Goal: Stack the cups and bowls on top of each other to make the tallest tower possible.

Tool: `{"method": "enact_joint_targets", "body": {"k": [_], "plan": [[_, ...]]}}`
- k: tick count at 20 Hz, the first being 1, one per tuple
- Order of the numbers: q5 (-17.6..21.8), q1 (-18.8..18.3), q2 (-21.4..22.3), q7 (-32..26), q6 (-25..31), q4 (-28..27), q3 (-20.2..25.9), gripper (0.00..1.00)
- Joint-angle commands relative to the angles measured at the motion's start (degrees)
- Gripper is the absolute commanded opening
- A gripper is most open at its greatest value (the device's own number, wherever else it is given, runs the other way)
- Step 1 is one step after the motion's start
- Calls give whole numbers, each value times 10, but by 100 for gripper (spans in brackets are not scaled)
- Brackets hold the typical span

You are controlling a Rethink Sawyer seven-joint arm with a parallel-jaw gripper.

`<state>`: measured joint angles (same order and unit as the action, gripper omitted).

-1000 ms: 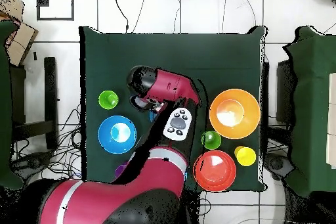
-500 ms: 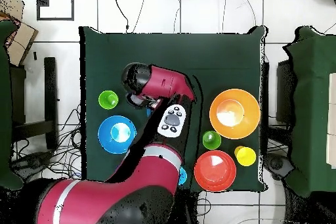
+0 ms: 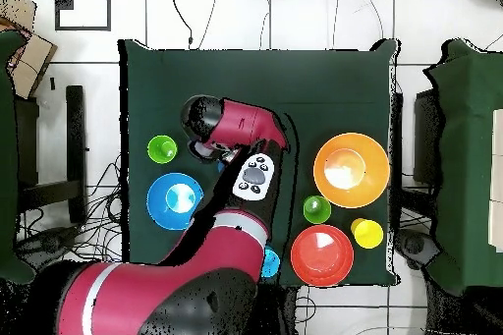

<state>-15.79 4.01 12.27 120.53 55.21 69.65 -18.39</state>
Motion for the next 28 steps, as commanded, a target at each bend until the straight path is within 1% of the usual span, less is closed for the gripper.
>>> {"method": "enact_joint_targets", "body": {"k": [1, 4, 5, 9, 17, 22, 25, 26, 28], "plan": [[-7, -8, -13, 98, -11, -33, 38, 0], [-7, -9, -23, 101, 8, -59, 35, 0], [-8, -6, -23, 103, 1, -53, 35, 0], [-8, -8, -28, 103, -7, -57, 35, 0], [-13, -9, -31, 111, 44, -94, 31, 0], [-15, -14, -23, 105, 34, -77, 34, 0], [-14, -16, -25, 104, 46, -85, 34, 0], [-14, -18, -29, 104, 54, -95, 33, 0], [-14, -20, -27, 103, 57, -95, 34, 0]]}}
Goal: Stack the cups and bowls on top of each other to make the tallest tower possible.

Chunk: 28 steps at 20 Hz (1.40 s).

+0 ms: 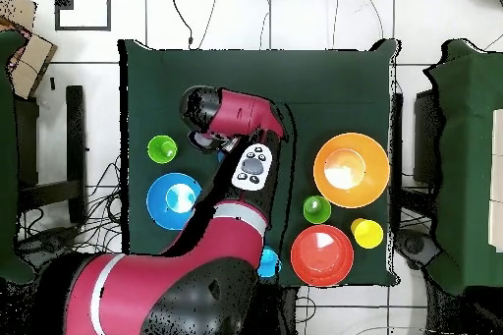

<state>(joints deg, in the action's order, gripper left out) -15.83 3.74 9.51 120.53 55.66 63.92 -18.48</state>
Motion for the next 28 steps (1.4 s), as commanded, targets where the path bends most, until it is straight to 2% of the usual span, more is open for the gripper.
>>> {"method": "enact_joint_targets", "body": {"k": [1, 12, 19, 28], "plan": [[-14, -19, 1, 102, 54, -37, 36, 0], [-11, -21, 5, 97, 65, -36, 38, 0], [-12, -21, 5, 96, 43, -22, 41, 0], [-4, -28, -12, 83, 41, -52, 39, 0]]}}
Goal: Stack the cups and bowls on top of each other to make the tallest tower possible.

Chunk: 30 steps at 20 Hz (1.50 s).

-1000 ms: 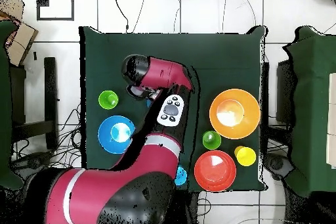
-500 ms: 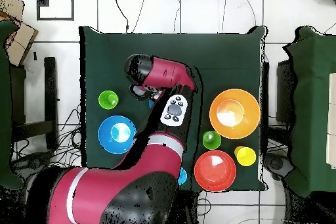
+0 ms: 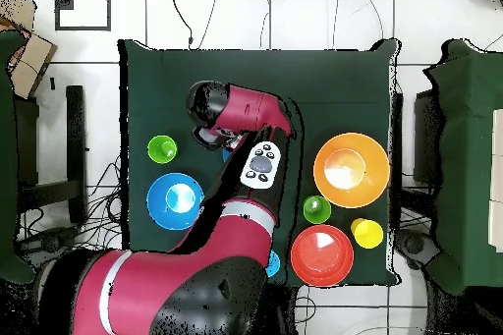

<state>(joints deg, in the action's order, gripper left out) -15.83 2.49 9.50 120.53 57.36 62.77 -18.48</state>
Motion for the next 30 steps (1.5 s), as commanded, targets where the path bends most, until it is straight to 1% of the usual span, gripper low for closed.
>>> {"method": "enact_joint_targets", "body": {"k": [1, 5, 6, 9, 13, 20, 23, 30], "plan": [[-2, -16, -16, 82, 24, -47, 39, 0], [0, -21, -23, 78, 40, -72, 38, 0], [0, -16, -12, 77, 31, -52, 39, 0], [0, -15, -8, 74, 21, -42, 42, 0], [2, -16, -12, 68, 11, -43, 44, 0], [0, -14, -13, 69, 13, -42, 47, 0], [1, -11, -7, 66, -13, -17, 50, 0], [1, -25, -17, 47, -1, -38, 58, 0]]}}
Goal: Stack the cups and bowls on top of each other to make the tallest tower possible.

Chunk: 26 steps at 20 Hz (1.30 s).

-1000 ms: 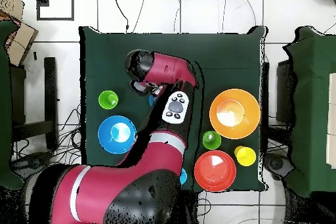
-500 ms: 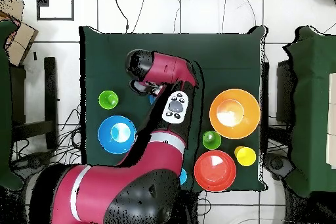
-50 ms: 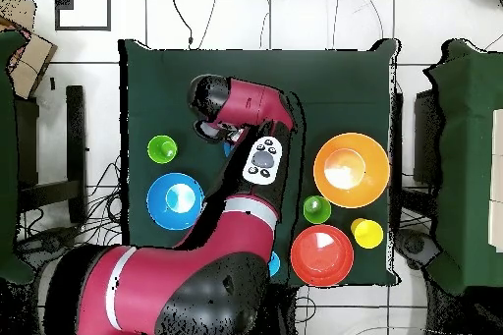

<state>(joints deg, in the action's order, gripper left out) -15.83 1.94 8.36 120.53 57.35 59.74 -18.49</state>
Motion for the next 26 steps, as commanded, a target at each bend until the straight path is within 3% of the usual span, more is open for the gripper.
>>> {"method": "enact_joint_targets", "body": {"k": [1, 26], "plan": [[0, -20, -5, 46, -2, -6, 59, 0], [-4, -19, 2, 45, 3, 0, 68, 0]]}}
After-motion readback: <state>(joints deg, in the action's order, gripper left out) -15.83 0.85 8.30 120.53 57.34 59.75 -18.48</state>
